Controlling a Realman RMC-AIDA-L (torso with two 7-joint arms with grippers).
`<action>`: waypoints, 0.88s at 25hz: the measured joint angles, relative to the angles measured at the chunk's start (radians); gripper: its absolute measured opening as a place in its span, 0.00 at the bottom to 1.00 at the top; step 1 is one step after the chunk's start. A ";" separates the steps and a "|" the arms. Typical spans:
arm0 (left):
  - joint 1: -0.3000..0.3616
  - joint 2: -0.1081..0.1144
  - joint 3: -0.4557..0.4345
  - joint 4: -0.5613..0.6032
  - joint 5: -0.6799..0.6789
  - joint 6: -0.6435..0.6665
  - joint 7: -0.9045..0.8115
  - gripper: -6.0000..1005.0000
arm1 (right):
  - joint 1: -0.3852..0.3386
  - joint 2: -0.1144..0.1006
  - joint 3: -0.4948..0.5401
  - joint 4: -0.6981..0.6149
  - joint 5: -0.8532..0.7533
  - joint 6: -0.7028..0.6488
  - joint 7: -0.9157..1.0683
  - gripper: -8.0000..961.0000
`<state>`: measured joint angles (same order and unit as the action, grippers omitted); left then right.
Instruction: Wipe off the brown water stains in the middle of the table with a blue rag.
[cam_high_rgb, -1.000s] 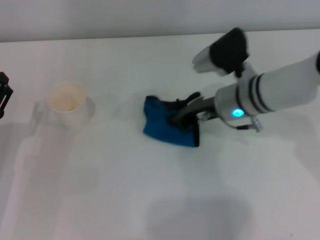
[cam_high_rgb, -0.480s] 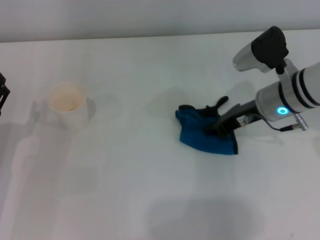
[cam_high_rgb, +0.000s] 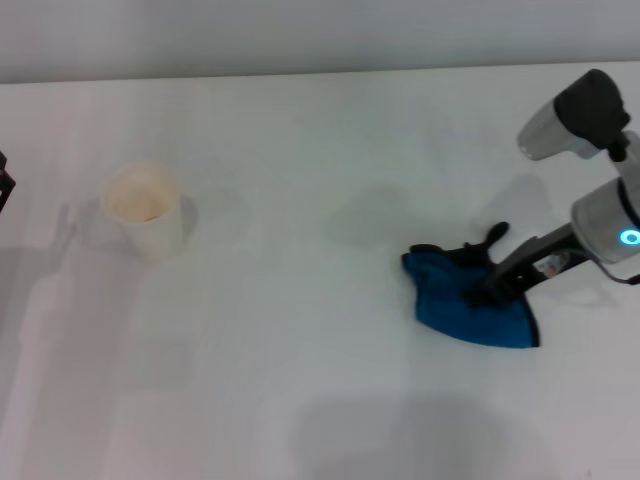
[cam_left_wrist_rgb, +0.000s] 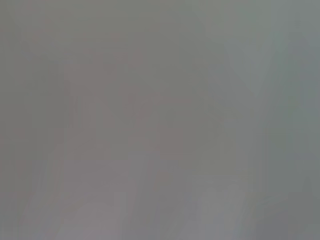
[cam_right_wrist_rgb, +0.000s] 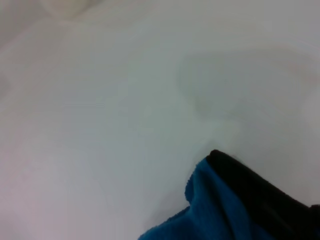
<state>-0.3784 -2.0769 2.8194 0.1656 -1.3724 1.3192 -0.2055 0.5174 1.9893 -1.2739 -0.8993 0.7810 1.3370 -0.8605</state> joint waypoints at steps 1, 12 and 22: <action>-0.001 0.000 0.000 0.000 0.000 0.000 0.000 0.88 | -0.014 0.002 0.000 -0.029 -0.016 0.008 0.012 0.04; -0.004 0.000 0.000 0.000 -0.004 0.000 0.000 0.88 | -0.048 0.021 0.003 -0.101 -0.034 0.020 0.013 0.23; -0.005 0.000 0.000 0.000 -0.005 0.000 0.000 0.88 | -0.066 0.019 0.102 -0.143 0.113 0.025 -0.060 0.53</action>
<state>-0.3835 -2.0770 2.8195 0.1657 -1.3776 1.3193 -0.2055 0.4517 2.0085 -1.1714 -1.0422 0.8937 1.3623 -0.9207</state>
